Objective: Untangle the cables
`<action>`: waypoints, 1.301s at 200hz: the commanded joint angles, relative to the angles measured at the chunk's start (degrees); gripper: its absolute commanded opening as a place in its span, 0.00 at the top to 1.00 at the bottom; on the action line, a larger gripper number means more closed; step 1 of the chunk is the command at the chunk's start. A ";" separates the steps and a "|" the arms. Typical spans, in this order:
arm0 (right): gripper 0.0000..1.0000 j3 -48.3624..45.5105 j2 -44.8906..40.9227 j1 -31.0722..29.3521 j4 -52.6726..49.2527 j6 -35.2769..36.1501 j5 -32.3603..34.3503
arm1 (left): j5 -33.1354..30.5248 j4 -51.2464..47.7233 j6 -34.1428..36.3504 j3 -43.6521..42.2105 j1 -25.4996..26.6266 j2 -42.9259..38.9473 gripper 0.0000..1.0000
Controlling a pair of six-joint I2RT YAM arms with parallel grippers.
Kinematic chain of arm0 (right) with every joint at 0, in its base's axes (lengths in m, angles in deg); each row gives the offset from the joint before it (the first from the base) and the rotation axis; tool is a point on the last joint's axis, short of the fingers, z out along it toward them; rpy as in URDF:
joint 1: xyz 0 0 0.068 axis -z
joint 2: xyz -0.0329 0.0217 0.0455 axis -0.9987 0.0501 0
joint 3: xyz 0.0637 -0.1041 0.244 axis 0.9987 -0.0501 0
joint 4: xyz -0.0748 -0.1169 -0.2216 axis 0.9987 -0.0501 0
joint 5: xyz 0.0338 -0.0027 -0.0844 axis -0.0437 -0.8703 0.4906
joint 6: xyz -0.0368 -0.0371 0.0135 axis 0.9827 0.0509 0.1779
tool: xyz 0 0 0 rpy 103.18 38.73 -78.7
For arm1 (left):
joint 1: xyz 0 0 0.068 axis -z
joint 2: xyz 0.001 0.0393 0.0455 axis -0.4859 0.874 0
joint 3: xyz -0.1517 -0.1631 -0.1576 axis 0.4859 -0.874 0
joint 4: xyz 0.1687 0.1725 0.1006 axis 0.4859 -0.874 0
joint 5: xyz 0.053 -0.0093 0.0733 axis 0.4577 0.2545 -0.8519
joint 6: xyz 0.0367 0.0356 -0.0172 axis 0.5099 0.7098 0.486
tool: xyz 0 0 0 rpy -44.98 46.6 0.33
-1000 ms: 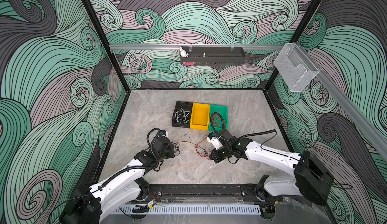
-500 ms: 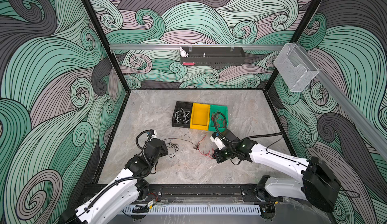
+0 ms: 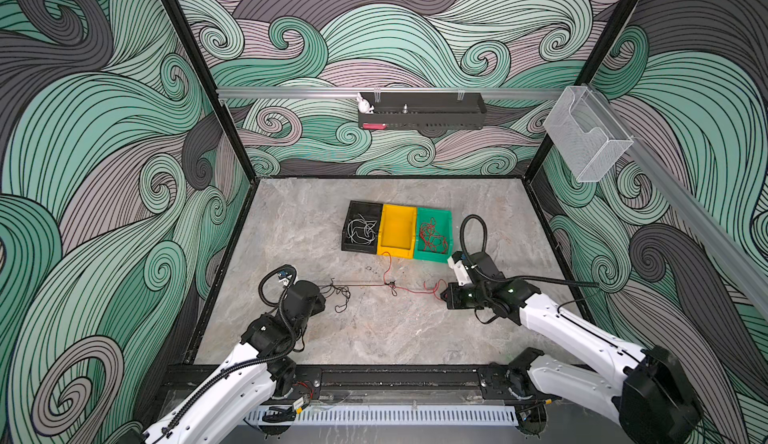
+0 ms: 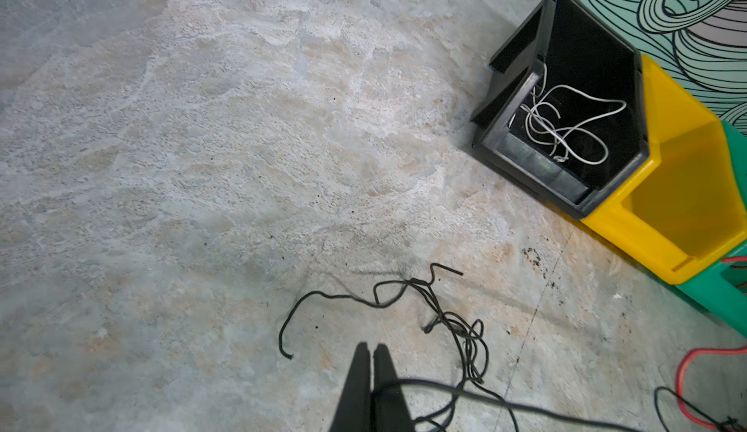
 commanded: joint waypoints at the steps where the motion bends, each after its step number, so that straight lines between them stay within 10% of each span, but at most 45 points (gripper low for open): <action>1: 1.00 -2.03 -2.07 4.81 -1.11 -3.24 0.44 | -3.48 -3.06 -1.83 0.34 -0.70 -0.96 1.00; 49: 1.00 -4.57 -5.44 13.96 2.43 -7.74 -7.09 | -3.40 -3.37 -2.53 -0.12 -0.79 -1.77 1.00; 136: 1.00 -1.97 -2.73 13.30 3.65 -2.41 -13.77 | 1.78 1.63 0.67 -0.94 -0.79 -0.39 1.00; 190: 1.00 3.20 1.90 3.97 0.21 1.67 -11.66 | 14.80 10.13 4.48 -0.28 -0.74 8.05 0.58; 260: 1.00 6.41 1.60 0.73 0.65 0.78 -17.98 | 25.10 15.34 11.14 2.30 -0.35 11.47 0.43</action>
